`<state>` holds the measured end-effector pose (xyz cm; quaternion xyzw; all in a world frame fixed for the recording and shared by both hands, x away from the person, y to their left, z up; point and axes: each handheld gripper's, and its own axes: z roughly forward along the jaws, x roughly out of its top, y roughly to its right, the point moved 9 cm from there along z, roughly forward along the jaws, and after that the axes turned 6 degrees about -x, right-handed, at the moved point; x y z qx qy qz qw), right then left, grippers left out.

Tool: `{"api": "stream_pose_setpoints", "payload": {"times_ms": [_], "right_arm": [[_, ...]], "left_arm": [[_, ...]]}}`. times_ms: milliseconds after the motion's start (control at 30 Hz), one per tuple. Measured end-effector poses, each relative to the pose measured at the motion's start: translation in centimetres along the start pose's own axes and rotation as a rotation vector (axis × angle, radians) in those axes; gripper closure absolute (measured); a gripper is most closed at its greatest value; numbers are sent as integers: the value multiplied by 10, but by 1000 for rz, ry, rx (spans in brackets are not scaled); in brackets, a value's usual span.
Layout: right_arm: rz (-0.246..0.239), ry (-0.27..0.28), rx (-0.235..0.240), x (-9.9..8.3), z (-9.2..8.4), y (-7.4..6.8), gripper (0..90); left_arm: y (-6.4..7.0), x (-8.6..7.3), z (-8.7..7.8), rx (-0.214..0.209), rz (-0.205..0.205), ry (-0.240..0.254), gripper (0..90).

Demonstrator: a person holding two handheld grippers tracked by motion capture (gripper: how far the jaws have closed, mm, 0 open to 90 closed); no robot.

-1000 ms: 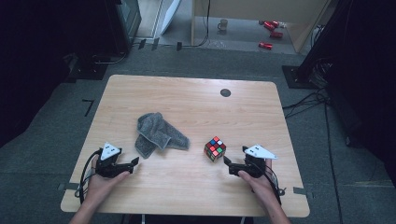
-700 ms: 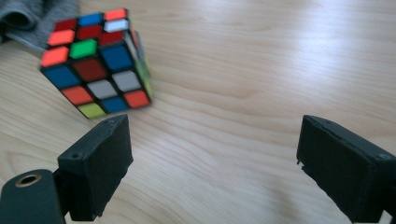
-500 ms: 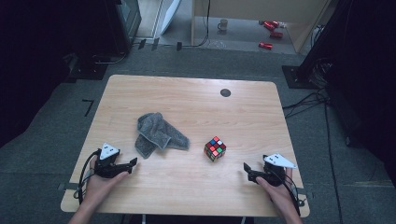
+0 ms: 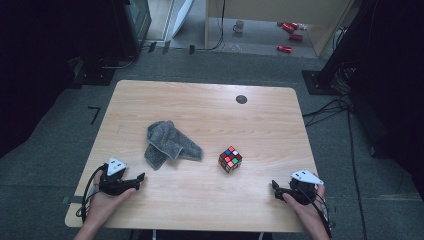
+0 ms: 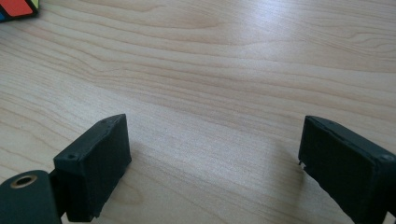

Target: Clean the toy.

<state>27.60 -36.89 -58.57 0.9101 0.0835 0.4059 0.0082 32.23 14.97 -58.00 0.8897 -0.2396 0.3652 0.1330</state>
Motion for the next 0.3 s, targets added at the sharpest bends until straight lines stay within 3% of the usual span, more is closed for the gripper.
{"api": "stream_pose_setpoints", "payload": {"times_ms": [100,300], "right_arm": [[32,-17,23,-1,1,2,87],[28,-17,23,-1,1,1,85]], "left_arm": [[0,0,1,-3,4,3,207],[0,1,1,-5,5,2,207]]}}
